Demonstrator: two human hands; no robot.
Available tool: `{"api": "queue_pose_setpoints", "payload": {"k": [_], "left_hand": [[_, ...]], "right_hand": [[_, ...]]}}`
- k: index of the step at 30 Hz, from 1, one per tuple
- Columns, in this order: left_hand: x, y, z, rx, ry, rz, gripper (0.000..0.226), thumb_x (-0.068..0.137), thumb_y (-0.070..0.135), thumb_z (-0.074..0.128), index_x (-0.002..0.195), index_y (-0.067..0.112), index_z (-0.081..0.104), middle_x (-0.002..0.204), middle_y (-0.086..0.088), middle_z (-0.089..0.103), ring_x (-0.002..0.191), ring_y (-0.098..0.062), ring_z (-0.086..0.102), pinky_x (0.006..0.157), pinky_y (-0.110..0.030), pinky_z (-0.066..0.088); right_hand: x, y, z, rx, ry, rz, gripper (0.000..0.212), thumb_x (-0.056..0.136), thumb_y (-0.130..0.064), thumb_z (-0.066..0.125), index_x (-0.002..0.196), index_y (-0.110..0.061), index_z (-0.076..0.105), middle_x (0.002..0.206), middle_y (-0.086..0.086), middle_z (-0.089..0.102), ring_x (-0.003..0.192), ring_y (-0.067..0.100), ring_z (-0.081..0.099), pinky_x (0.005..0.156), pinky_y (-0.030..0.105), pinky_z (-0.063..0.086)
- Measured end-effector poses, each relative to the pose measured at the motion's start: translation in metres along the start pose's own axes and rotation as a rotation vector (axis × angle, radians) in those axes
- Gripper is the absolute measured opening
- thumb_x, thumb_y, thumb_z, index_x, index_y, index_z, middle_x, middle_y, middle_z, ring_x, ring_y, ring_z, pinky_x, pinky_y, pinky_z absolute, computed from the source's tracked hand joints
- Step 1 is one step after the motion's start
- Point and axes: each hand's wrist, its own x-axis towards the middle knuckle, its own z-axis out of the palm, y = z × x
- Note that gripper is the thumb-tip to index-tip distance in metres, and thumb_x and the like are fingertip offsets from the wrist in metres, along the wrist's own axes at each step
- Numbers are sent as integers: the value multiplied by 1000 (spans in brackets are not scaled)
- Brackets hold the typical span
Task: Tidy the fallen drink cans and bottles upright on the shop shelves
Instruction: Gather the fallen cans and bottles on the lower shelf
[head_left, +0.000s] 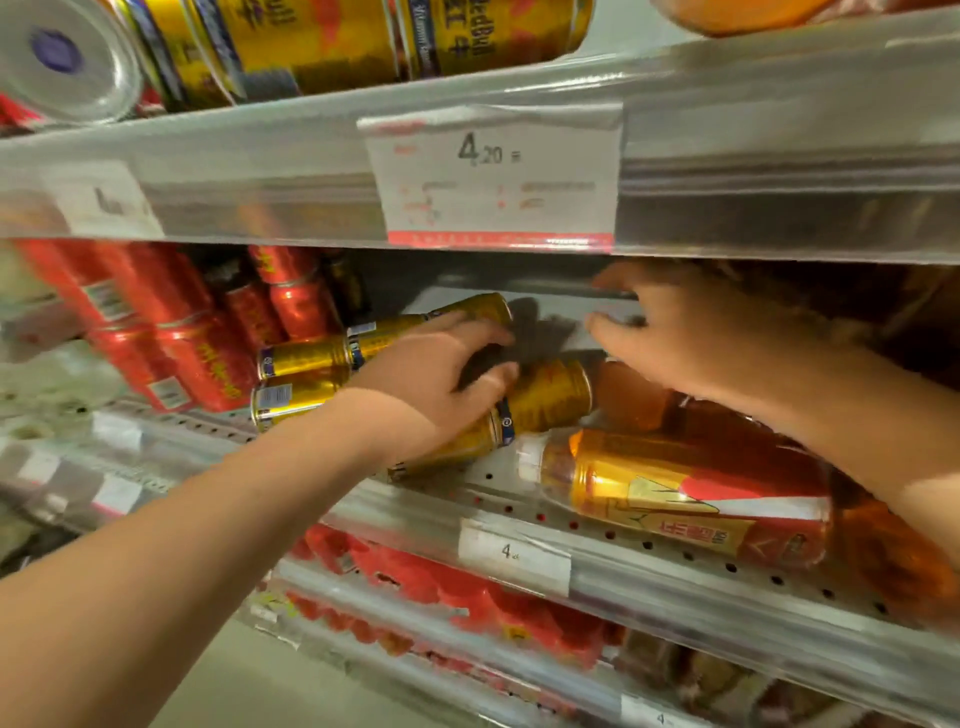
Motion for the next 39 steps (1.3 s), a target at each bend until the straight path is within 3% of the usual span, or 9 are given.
{"api": "queue_pose_setpoints", "payload": {"k": [2,5,11,16,21,27,30,32,39], "left_hand": [[-8,-16,-7,48,-31,-28,48,98,54,48,142,35,52,143,5,54,127,-20,54,107,-35,44],[-15,-35,-11,94,-67,-9,51,98,53,46,143,31,53,141,2,55,127,-22,54,106,-36,44],[-15,-70,0,25,12,55,45,101,52,42,137,32,59,137,10,56,126,-16,52,107,-37,43],[-10,-86,10,-61,40,75,50,102,55,37,140,30,57,140,11,54,131,-14,50,111,-38,40],[-7,-93,12,-121,45,55,50,99,56,39,139,32,56,137,13,53,127,-14,51,108,-39,42],[-9,-98,0,-39,125,63,45,100,46,44,137,27,58,138,5,51,129,-21,49,109,-41,41],[-6,-112,-5,52,145,15,45,99,36,52,142,22,54,142,-2,51,131,-26,47,111,-43,38],[-6,-119,-5,37,110,-59,48,101,45,48,144,24,50,142,0,51,132,-24,47,112,-42,38],[-12,-123,0,128,80,-28,61,97,58,32,139,24,59,147,6,50,137,-17,43,116,-32,31]], "right_hand": [[-4,-14,14,16,-48,-28,42,95,-45,59,131,-22,58,112,2,65,73,5,51,63,17,40],[2,-25,33,18,-160,-2,45,96,-50,55,136,-30,51,130,1,56,107,16,54,82,31,46],[7,-34,71,10,-161,20,25,92,-58,46,110,-43,55,107,-10,58,91,10,55,80,31,49],[7,-42,82,46,-168,65,25,93,-58,38,96,-38,54,89,-12,57,83,11,57,81,38,51],[2,-48,84,67,-89,56,24,96,-46,44,104,-30,60,96,-5,61,88,19,58,79,39,49],[3,-59,82,-47,-59,54,31,95,-49,48,124,-38,55,99,-13,47,78,-3,43,66,13,36],[0,-67,83,-36,-62,49,29,96,-47,47,122,-36,56,100,-12,51,83,4,49,69,23,44],[-3,-71,84,-20,-66,42,30,97,-44,44,120,-33,59,101,-9,57,90,10,53,79,31,49],[-13,-85,86,4,7,12,42,91,-50,33,121,-36,58,111,-8,59,104,14,52,88,33,44]]}}
